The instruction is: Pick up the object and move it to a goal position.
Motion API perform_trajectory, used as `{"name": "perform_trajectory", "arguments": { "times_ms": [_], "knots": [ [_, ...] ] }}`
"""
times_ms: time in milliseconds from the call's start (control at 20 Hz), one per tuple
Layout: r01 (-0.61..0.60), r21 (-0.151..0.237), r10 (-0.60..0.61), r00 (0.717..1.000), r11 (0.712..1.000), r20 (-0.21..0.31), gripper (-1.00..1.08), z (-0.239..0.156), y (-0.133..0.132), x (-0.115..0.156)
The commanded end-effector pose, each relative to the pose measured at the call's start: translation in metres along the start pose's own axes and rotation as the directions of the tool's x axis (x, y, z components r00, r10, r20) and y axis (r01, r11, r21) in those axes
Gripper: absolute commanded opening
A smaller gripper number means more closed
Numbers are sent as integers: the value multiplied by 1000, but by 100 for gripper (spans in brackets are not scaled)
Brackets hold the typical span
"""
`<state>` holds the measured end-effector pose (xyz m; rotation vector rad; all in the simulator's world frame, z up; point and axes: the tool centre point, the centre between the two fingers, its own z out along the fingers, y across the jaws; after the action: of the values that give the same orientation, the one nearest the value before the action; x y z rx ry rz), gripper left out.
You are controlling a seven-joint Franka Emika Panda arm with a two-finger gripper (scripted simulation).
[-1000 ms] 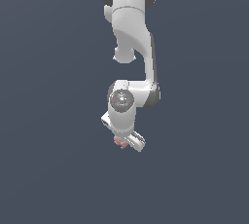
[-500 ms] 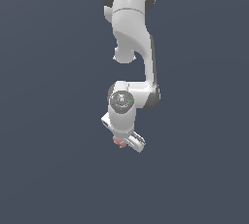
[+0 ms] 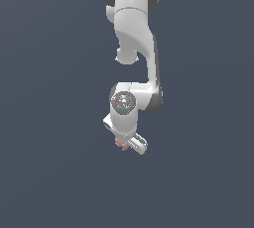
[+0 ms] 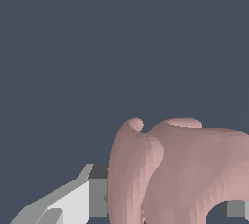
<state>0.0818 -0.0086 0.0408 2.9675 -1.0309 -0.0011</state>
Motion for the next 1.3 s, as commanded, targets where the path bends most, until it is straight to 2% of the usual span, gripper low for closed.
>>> {"name": "perform_trajectory", "arguments": {
  "times_ms": [0,300,550,1250],
  "knots": [
    [0,0,0,1000,1000,-1,-100,-3,3,0],
    [0,0,0,1000,1000,-1,-100,-15,19,-4],
    [0,1,0,1000,1000,0,-100,-34,43,-8],
    [-1,3,1,1000,1000,1,-100,-121,153,-28]
  ]
}}
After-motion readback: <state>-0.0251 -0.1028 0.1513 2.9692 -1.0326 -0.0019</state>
